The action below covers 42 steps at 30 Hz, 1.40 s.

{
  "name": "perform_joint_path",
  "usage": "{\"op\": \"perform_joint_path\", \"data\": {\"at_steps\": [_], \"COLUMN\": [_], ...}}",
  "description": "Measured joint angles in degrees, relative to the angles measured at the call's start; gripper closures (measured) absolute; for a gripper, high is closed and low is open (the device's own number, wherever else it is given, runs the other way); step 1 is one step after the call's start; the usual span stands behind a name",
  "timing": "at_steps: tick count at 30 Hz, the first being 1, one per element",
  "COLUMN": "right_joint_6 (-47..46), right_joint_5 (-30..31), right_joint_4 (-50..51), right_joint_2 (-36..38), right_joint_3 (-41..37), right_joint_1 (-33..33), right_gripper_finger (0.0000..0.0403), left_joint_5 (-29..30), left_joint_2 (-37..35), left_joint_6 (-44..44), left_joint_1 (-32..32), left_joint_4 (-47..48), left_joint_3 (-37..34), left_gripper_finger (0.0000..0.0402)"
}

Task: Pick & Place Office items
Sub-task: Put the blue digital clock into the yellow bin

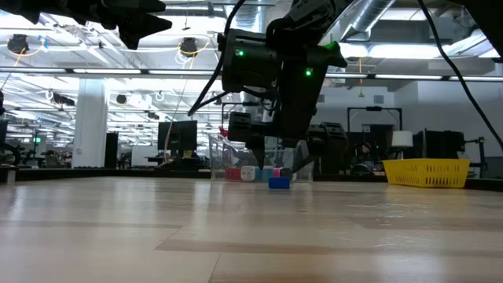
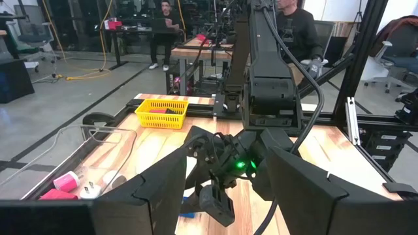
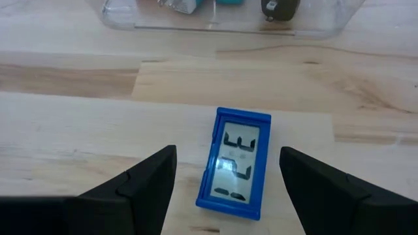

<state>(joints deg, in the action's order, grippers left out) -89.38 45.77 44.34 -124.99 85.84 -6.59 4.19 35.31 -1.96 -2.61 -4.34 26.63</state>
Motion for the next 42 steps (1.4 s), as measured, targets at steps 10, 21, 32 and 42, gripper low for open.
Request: {"op": "perform_joint_path", "data": {"at_steps": [10, 21, 32, 42], "right_joint_6": [1.2, 2.6, 2.4, 2.1], "right_joint_5": [-2.9, -5.1, -5.9, -3.4], "right_joint_4": [0.2, -1.0, -1.1, -1.4], "right_joint_2": [0.0, -3.3, -3.4, -3.6], "right_joint_3": [0.0, 0.2, 0.1, 0.0], "right_joint_1": [0.3, 0.9, 1.0, 0.5], "right_gripper_finger": [0.0138, 0.0138, 0.0176, 0.0262], "left_joint_5": [0.0, 0.0, 0.0, 0.0], "left_joint_2": [0.0, 0.0, 0.0, 0.0], "left_joint_6": [0.0, 0.0, 0.0, 0.0], "left_joint_1": [0.0, 0.0, 0.0, 0.0], "left_joint_4": [0.0, 0.0, 0.0, 0.0], "left_joint_3": [0.0, 0.0, 0.0, 0.0], "left_gripper_finger": [0.0192, 0.0192, 0.0192, 0.0192]}}
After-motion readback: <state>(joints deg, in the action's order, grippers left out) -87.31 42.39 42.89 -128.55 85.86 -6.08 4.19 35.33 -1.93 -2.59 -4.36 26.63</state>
